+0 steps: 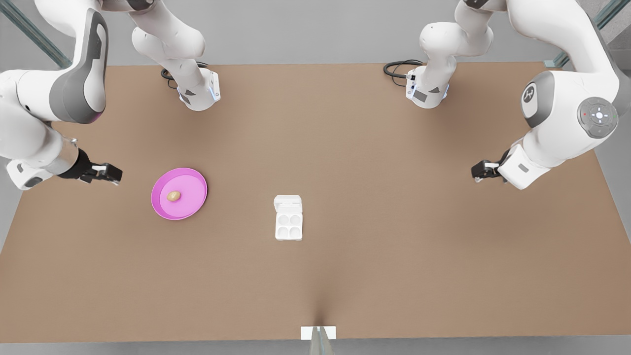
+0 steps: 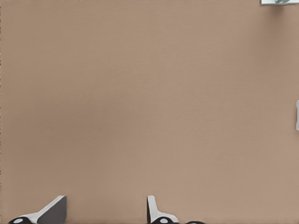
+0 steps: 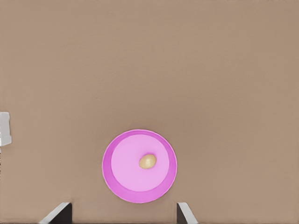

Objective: Pack egg into the box and close the box lid

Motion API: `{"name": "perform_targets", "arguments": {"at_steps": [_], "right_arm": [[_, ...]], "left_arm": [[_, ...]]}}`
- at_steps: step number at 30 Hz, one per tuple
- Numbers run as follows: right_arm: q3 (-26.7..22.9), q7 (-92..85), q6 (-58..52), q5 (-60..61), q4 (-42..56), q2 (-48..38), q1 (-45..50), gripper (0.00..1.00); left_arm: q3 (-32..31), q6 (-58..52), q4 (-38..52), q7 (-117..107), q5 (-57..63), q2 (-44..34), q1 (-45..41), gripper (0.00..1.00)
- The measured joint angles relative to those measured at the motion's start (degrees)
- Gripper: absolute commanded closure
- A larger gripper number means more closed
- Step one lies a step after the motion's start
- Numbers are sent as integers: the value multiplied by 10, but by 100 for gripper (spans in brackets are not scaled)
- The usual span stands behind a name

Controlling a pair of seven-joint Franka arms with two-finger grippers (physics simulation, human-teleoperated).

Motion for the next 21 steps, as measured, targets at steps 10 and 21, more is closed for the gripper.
{"name": "perform_targets", "arguments": {"at_steps": [10,21], "right_arm": [[1,510,186,384,-375,-97,-167,0],[9,297,216,571,-422,44,-250,0]], "left_arm": [[2,-52,3,-4,4,27,-1,0],[2,-55,3,-5,8,28,0,0]]}}
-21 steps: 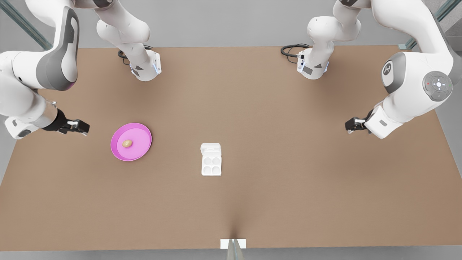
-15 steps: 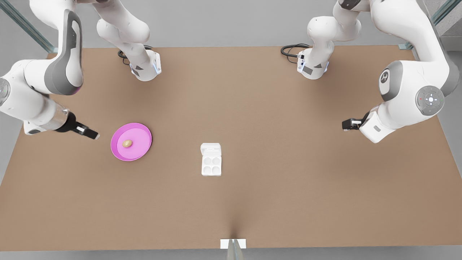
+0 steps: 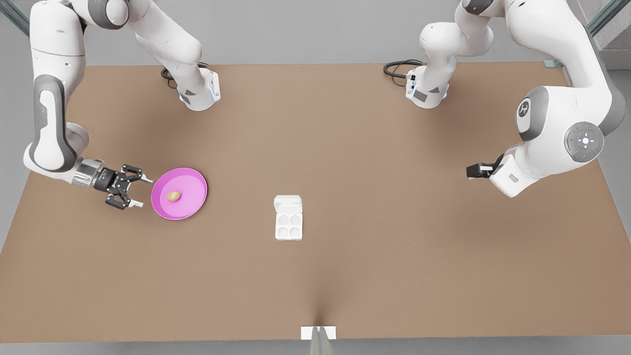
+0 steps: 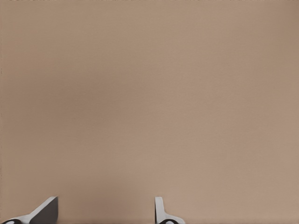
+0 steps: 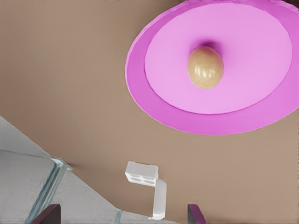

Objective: Pack egg into the box and close the box lid

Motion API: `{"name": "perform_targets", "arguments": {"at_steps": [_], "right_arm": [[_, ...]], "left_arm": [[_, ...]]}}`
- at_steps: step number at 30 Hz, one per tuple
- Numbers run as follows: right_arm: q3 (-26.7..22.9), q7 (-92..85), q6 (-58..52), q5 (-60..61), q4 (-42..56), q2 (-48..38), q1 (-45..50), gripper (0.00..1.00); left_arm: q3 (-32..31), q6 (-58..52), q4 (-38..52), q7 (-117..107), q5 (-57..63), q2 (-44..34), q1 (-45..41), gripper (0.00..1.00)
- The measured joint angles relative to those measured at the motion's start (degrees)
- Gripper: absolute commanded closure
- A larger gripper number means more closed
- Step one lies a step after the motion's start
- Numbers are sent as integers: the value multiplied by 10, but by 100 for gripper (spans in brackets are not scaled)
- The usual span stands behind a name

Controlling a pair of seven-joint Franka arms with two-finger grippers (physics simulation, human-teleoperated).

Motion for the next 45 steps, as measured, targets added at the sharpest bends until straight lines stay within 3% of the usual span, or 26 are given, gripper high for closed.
{"name": "perform_targets", "arguments": {"at_steps": [4,10,12,14,17,21,45], "right_arm": [[46,-59,-26,-20,71,109,-58,0],[78,-110,-65,-22,81,169,-99,0],[91,-59,-83,-89,95,170,-102,0],[97,7,-136,-166,175,210,-97,0],[98,45,-178,-183,242,255,-96,0],[145,81,-157,-201,286,324,-96,0],[192,3,-136,-308,259,343,-126,0]], "left_arm": [[0,0,0,0,2,0,0,0],[0,0,1,0,3,4,0,0],[0,0,1,0,3,3,0,0],[0,0,1,0,3,3,0,0],[0,0,0,0,4,4,0,0],[0,0,1,0,5,7,0,0],[1,0,1,-1,12,11,3,0]]}}
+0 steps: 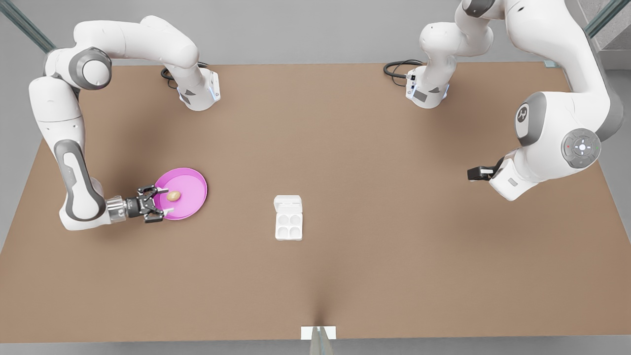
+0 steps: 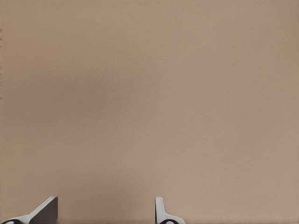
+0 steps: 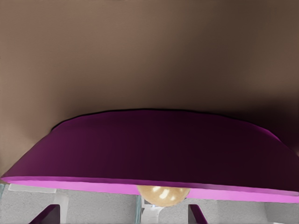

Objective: Pack egg into the box and close the box lid

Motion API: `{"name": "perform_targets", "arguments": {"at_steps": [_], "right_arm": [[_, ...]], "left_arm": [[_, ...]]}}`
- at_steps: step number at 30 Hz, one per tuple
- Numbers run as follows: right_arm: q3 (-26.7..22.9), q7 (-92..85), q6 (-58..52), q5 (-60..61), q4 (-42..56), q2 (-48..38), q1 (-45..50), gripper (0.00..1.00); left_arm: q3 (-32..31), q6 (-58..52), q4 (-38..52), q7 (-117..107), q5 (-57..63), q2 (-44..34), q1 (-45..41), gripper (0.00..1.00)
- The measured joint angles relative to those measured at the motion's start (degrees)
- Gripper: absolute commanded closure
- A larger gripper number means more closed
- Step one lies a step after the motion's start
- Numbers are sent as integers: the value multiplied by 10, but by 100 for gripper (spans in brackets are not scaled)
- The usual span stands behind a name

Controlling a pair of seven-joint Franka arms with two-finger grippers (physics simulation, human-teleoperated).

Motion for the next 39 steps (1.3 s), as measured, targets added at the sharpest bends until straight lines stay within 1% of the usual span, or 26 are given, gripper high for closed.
{"name": "perform_targets", "arguments": {"at_steps": [5,14,18,20,24,26,27,29,30,32,34,35,38,39], "right_arm": [[0,-19,-8,-10,-32,-13,-18,0],[9,-15,36,-9,-43,-3,-11,0],[9,-20,39,-8,-47,0,-16,0],[9,-22,39,-8,-50,0,-16,2],[9,-28,42,-8,-58,0,-17,2],[9,-29,42,-8,-58,0,-17,4],[9,-28,42,-8,-58,0,-17,10],[9,-28,42,-8,-58,0,-17,39],[9,-27,42,-8,-58,0,-17,44],[9,-27,42,-8,-58,0,-18,44],[9,-27,42,-7,-58,0,-19,52],[9,-26,42,-7,-58,0,-19,52],[9,-24,41,-6,-58,0,-19,76],[9,-24,41,-6,-58,0,-19,79]], "left_arm": [[0,0,0,0,0,0,0,0],[7,0,1,0,1,-1,2,0],[7,-1,1,-1,1,-1,0,0],[7,-1,1,0,1,-1,0,0],[7,-1,1,0,1,-1,0,0],[7,-1,1,0,1,-2,0,0],[7,-1,1,0,1,-2,0,0],[7,-1,1,0,1,-1,0,0],[7,-1,1,0,1,-2,0,0],[7,-1,1,0,1,-2,0,0],[7,0,2,0,2,-1,0,0],[7,-1,2,0,3,-2,0,0],[8,-1,2,0,4,-2,-1,0],[7,-1,2,0,5,-3,0,0]]}}
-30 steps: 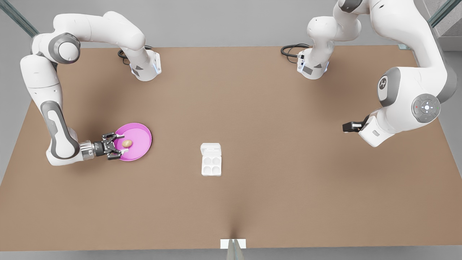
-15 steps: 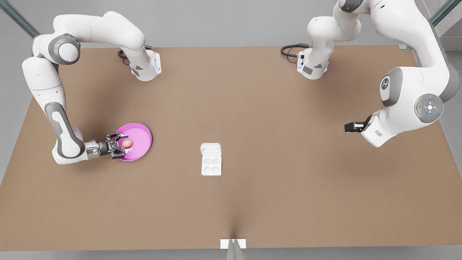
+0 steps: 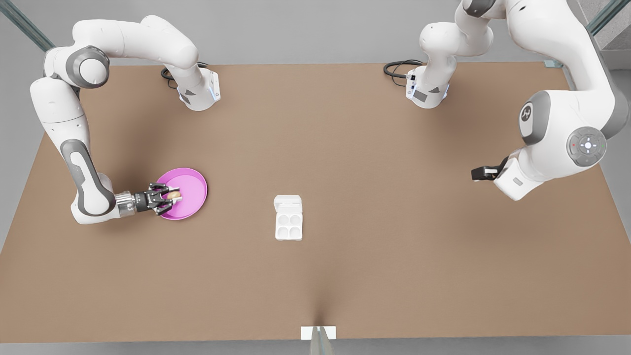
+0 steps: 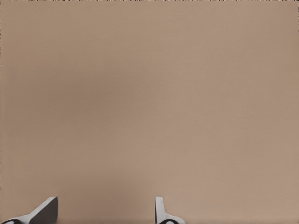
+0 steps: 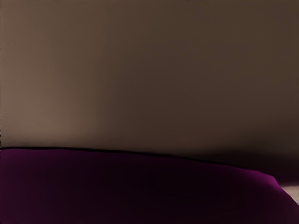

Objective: Pack egg into the box and close the box lid

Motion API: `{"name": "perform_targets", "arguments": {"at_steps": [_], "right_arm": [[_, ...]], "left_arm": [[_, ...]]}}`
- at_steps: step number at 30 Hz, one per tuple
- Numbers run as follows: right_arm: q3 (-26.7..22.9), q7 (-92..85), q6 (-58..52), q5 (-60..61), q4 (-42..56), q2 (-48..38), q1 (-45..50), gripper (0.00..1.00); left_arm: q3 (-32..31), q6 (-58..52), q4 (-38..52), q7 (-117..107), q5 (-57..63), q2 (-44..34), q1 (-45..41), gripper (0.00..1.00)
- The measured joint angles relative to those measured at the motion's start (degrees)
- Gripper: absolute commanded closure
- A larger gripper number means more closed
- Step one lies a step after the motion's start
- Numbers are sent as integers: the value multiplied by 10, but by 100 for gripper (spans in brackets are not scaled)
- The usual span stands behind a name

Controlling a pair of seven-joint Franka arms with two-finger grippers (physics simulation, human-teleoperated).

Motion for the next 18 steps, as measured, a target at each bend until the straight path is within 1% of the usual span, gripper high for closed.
{"name": "perform_targets", "arguments": {"at_steps": [7,11,12,15,18], "right_arm": [[1,10,-10,-8,4,-4,-4,79],[32,35,-20,-30,13,-32,-14,79],[49,36,-21,-69,22,-47,-13,79],[52,37,-5,-117,24,-117,35,79],[51,61,37,-174,35,-169,111,79]], "left_arm": [[1,0,0,0,1,-1,0,0],[0,0,0,0,2,-1,0,0],[0,-5,0,-1,3,-1,0,0],[0,-8,0,-2,4,-1,0,0],[-2,-8,0,-2,3,0,0,0]]}}
